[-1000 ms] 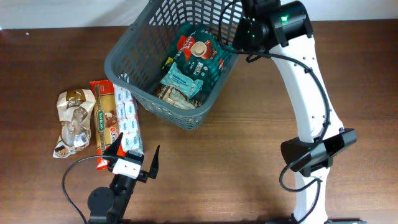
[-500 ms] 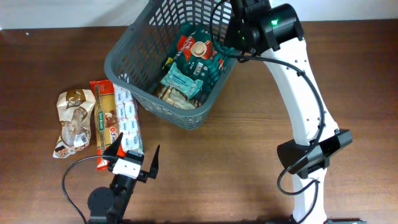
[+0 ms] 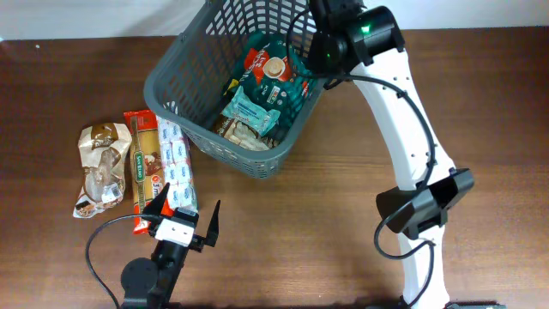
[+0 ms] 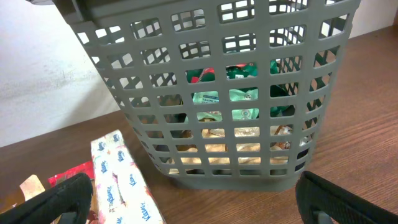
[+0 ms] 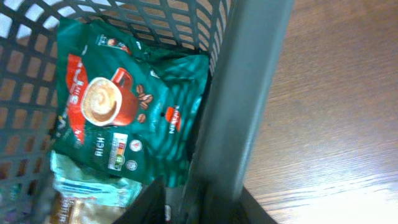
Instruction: Pack container
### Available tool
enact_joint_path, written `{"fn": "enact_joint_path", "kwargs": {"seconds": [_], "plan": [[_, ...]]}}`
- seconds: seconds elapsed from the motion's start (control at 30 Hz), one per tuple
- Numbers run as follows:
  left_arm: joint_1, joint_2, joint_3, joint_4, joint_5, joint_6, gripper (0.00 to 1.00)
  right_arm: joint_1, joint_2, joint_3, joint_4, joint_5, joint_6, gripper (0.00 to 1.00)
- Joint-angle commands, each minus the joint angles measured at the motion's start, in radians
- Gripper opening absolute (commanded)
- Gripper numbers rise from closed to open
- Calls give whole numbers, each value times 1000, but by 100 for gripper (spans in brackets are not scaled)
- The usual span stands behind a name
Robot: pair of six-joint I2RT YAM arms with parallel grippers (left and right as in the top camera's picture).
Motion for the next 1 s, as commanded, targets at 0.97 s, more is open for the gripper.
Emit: {"fn": "enact_joint_path", "kwargs": {"seconds": [0.97], "plan": [[-3, 3, -10, 2, -7, -5, 99, -1, -30, 14, 13, 28, 42, 4]]}}
